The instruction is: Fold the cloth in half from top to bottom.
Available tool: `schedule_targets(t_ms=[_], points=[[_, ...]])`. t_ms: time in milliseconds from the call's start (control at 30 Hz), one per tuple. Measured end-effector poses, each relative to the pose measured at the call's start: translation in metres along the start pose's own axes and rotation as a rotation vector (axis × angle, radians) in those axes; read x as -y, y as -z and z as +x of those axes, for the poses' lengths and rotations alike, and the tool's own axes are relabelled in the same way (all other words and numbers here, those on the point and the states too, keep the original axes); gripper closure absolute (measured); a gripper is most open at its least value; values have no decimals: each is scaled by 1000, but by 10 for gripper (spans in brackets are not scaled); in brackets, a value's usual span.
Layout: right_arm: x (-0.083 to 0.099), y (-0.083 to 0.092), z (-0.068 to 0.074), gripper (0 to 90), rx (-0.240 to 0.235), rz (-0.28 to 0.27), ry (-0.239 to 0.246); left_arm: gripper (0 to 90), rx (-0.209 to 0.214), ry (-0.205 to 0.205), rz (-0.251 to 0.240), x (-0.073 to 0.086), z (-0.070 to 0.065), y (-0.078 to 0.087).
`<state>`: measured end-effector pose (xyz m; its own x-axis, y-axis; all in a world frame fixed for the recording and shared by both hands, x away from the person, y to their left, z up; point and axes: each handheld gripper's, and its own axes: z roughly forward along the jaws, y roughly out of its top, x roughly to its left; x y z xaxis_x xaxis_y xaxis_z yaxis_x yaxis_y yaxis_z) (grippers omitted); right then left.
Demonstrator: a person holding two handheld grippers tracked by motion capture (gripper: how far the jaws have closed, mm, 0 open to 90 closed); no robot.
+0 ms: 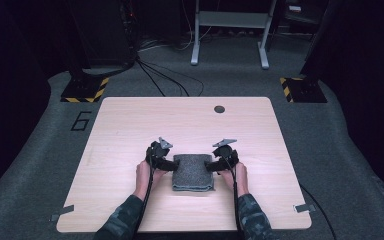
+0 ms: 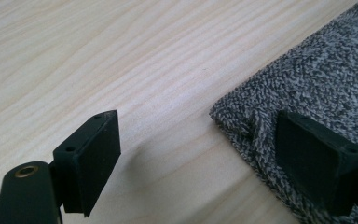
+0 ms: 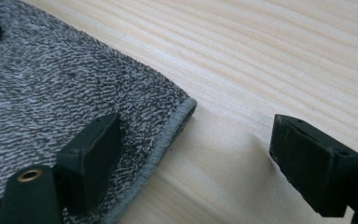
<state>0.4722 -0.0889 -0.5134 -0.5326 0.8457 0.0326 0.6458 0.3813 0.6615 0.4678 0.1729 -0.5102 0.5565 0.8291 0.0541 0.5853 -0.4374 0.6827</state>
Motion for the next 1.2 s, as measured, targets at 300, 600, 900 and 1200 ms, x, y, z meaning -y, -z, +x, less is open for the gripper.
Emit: schedule_targets(t_ms=[300, 600, 900, 1200], points=[[6, 36, -14, 144, -35, -89, -35, 78, 15, 37, -39, 8, 11, 31], [19, 75, -19, 142, 13, -133, -27, 41, 2, 22, -71, 19, 14, 61], [47, 100, -35, 121, 61, -122, -14, 48, -39, 38, -82, 48, 30, 93], [88, 118, -65, 64, 134, -125, -82, 48, -103, 113, -53, 92, 57, 106]])
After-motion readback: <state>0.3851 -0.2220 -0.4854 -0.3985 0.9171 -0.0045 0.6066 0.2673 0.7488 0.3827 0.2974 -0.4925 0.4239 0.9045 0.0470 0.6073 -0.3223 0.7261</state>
